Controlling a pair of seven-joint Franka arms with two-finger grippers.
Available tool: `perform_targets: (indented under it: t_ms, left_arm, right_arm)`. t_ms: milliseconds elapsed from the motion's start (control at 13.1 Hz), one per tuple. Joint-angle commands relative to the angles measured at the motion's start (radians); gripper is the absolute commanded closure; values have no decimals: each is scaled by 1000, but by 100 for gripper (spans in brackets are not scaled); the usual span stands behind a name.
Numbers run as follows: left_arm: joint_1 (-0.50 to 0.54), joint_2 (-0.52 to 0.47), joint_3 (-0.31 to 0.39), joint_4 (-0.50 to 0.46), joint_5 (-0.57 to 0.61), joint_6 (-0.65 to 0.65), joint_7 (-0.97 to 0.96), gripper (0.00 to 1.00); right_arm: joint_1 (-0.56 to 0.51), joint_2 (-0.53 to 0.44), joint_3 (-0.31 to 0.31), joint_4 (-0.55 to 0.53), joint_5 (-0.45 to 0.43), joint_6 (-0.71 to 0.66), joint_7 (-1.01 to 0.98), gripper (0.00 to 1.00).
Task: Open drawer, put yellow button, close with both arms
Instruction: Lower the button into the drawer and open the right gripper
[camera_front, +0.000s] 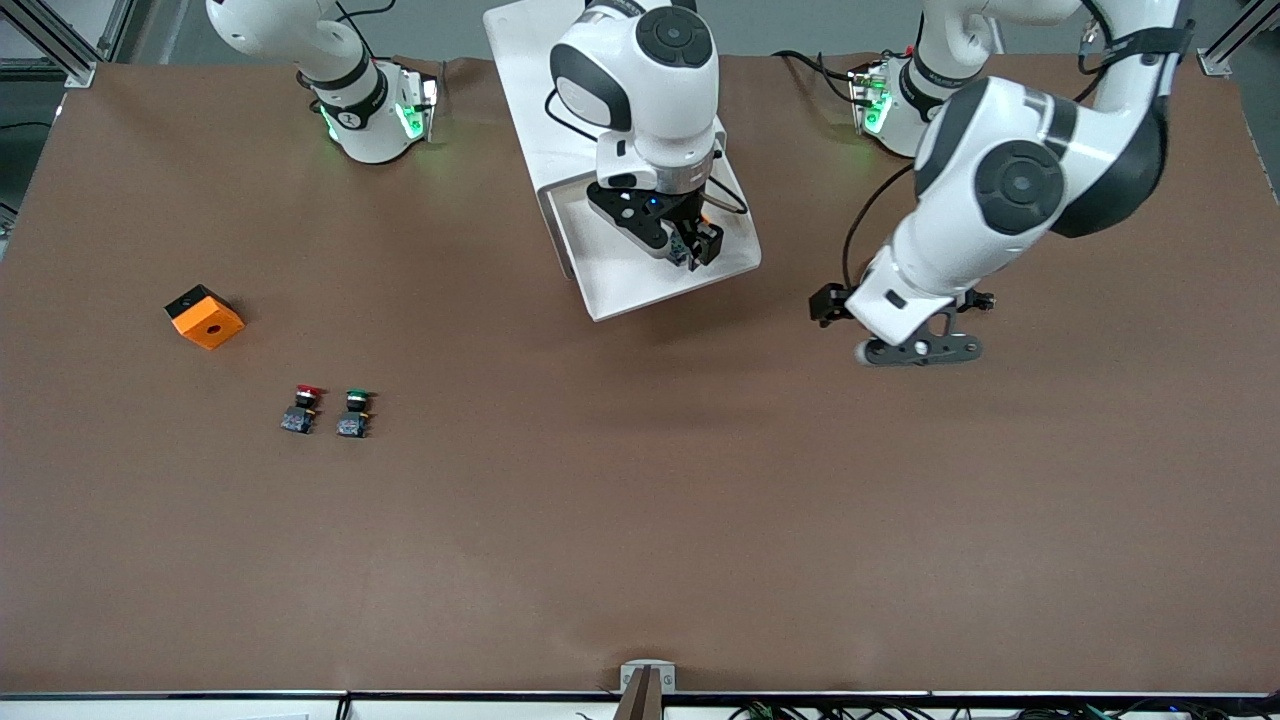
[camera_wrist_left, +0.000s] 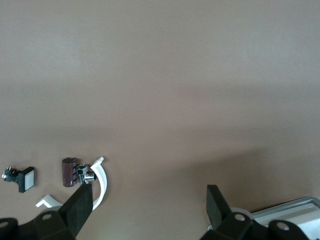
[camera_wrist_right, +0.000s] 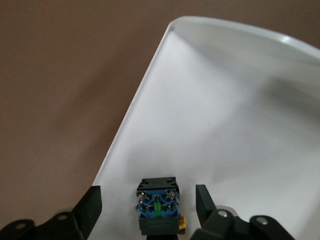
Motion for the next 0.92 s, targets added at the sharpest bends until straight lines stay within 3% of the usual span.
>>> perform_targets:
  t_ms: [0,230,613,842]
  left_arm:
    - [-6,33,-83,-10,64,34,8,0]
    - [-14,35,-144,-29,92,32,8,0]
    - [-29,76,-153,-32,92,118,-15,0]
    - [-54,117,-153,-41,91,169,-175,0]
  right_arm:
    - [-50,10,7,110,8,-118,-120,0]
    - [-128,-8,7,151,32,-193,-328,0]
    - [-342,-89,4,151,52,-308,-808,0]
    - [-497,-117,2,150,52,-395,-1086,0]
